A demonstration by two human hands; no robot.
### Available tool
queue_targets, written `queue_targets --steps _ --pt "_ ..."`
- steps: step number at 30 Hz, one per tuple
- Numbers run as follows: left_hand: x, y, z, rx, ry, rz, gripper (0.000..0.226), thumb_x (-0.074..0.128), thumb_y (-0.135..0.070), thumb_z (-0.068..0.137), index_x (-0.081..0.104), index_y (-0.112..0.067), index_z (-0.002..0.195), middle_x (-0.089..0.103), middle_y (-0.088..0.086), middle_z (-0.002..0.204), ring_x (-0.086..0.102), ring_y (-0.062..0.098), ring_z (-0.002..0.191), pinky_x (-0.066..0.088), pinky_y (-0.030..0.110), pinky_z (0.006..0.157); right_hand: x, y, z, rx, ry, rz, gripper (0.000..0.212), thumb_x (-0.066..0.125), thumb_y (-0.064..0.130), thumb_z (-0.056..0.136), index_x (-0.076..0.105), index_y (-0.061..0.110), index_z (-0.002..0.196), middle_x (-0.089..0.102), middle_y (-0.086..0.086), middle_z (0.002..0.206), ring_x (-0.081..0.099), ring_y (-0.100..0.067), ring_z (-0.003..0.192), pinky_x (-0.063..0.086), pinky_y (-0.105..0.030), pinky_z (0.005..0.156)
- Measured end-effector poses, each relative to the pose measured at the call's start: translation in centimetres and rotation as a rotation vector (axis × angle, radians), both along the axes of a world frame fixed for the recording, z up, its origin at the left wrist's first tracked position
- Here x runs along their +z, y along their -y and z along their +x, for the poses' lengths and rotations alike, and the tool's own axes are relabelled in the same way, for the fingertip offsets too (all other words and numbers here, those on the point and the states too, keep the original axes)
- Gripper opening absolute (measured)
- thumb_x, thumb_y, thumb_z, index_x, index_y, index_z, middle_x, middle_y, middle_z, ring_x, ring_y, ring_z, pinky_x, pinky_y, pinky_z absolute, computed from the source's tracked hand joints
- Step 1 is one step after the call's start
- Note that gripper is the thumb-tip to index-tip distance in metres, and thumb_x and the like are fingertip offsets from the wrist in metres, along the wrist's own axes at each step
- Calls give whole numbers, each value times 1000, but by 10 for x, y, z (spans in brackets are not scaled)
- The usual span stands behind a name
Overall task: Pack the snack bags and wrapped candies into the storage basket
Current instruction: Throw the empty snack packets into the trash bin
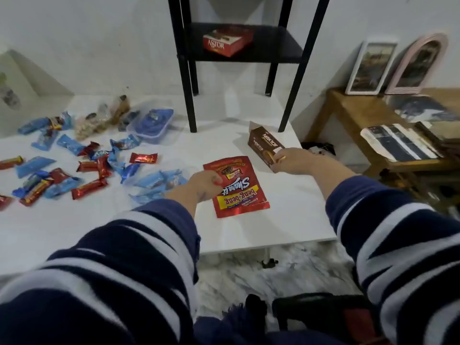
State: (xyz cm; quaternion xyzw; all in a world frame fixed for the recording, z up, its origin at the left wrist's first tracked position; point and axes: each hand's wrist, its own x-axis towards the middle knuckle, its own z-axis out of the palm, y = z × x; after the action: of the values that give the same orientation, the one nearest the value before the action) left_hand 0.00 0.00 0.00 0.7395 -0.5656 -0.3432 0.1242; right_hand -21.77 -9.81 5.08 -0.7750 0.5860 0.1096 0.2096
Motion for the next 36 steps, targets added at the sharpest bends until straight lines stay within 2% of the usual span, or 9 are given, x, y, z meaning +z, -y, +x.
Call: queue_targets --steps 2,5,8,11,16,23,28,32,36 --pt "-15 11 -9 81 -31 58 31 60 -17 89 61 -13 120 57 5 130 52 22 121 37 25 101 -14 19 -11 -18 33 -10 53 58 44 90 48 22 137 48 -8 138 50 -28 122 44 -34 101" --pt "-39 25 -19 168 44 84 51 62 -40 87 49 -21 132 50 9 136 49 29 123 38 36 107 -41 49 -20 -31 106 -33 60 62 49 85 43 29 139 45 -10 137 49 -32 121 49 -46 98" --pt "-56 43 -37 306 226 104 86 55 -70 77 28 -25 145 37 14 144 37 36 133 29 45 110 -57 80 -21 5 82 -76 68 59 50 86 31 32 145 36 -9 143 38 -33 130 45 -50 101" --pt "-71 49 -61 417 218 181 105 59 -78 66 13 -32 149 16 13 156 22 37 141 28 50 109 -77 98 -16 32 54 -68 73 57 48 89 19 34 150 29 -10 146 36 -36 132 42 -49 104" --pt "-78 53 -77 474 244 185 94 72 -61 70 19 -41 145 11 8 157 19 37 140 32 51 106 -95 101 -8 13 137 -109 66 51 36 95 15 33 151 42 -15 129 56 -36 113 52 -45 95" --pt "-74 57 -84 678 -126 -10 65 69 -8 84 43 -29 140 42 8 136 56 29 113 50 36 93 -98 90 -15 10 146 -160 65 51 36 96 16 34 151 44 -13 129 59 -33 111 52 -41 90" --pt "-65 51 -78 832 -455 -215 57 65 -2 86 49 -22 137 58 7 130 59 21 107 54 30 82 -91 77 -15 -50 247 -138 67 55 34 94 19 34 151 47 -11 128 58 -29 113 52 -37 90" --pt "-33 47 -54 819 -505 -353 58 66 2 83 52 -23 134 57 5 129 58 21 112 54 36 90 -65 69 10 -19 451 -133 70 60 26 91 22 36 150 48 -10 127 56 -26 114 50 -35 89" --pt "5 26 -13 902 -472 -488 58 67 0 85 52 -26 134 58 3 128 61 22 110 58 37 85 -34 51 59 91 567 -152 71 62 24 89 25 37 149 50 -10 126 56 -25 115 49 -36 93"
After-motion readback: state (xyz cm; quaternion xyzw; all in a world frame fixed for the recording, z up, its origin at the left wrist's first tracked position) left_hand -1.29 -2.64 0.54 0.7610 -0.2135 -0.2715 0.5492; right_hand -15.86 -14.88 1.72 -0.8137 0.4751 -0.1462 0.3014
